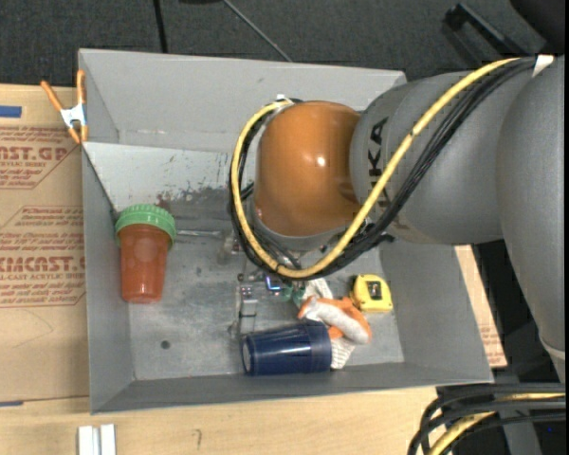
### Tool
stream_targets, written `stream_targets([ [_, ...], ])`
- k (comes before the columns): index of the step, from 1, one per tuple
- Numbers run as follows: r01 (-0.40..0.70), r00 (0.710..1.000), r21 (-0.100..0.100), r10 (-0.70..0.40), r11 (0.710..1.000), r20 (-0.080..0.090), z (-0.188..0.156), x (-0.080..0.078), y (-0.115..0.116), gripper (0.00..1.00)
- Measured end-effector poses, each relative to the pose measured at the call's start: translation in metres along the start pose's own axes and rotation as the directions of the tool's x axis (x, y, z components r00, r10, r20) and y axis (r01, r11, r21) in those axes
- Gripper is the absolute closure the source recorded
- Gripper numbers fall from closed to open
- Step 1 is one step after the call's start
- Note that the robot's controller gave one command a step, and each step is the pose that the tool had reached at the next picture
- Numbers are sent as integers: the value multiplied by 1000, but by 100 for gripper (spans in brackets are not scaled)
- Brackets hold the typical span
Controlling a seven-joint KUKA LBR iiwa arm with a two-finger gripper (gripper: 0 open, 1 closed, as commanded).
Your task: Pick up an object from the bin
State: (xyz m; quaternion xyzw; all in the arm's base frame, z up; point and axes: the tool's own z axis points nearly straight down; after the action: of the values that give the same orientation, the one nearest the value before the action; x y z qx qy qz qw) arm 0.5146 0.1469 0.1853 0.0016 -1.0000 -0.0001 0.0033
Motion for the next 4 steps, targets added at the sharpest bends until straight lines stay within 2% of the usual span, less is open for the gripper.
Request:
stream_targets([
  [1,-2,1000,-1,2,1000,7,-5,-2,-1,0],
  [2,31,999,-3,-31,1000,16,41,-21,-44,0],
  [3,11,1000,2,-11,1000,3,71,-11,-72,0],
  [4,134,991,0,-134,991,11,68,11,-86,0],
])
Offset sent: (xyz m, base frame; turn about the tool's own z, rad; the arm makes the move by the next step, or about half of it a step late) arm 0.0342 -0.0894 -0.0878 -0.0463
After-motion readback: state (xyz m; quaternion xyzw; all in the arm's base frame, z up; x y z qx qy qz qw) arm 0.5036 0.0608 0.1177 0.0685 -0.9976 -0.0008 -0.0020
